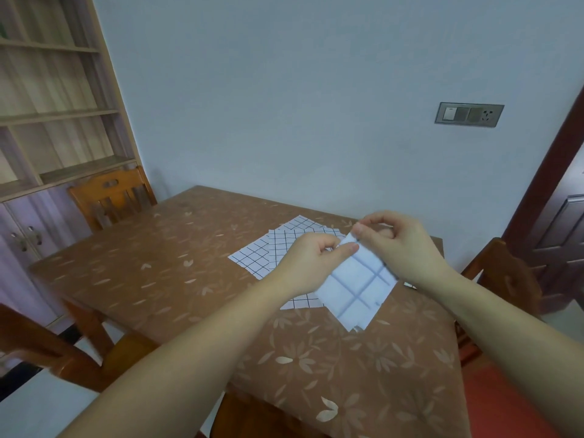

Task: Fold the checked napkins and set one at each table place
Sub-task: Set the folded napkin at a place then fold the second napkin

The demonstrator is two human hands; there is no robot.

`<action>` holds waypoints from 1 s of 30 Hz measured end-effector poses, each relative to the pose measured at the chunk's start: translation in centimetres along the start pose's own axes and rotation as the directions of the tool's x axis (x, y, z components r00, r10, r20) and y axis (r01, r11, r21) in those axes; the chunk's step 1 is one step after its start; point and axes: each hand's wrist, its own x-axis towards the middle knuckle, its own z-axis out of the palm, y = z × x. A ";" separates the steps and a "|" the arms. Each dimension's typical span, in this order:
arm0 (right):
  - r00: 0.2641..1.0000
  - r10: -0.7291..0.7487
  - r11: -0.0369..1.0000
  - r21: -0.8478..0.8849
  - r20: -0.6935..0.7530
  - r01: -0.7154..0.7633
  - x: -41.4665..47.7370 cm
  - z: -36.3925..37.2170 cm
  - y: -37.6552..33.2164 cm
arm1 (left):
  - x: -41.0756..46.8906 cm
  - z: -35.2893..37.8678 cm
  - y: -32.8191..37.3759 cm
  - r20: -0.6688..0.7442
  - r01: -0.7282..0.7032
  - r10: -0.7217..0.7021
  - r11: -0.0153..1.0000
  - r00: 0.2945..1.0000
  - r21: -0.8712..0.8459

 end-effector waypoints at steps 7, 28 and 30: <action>0.883 0.289 0.886 0.247 0.370 -0.394 -1.7 1.3 2.0 | 0.5 0.1 -2.0 -0.332 -0.008 -0.047 0.987 0.942 -0.163; 0.898 0.402 0.843 0.310 0.181 -0.440 -8.6 -3.5 3.9 | -4.6 2.4 -0.9 0.044 0.266 -0.266 0.911 0.963 -0.317; 0.911 0.399 0.798 0.449 0.107 -0.402 -9.9 -4.2 4.1 | -6.0 3.3 0.3 0.091 0.302 -0.289 0.915 0.953 -0.266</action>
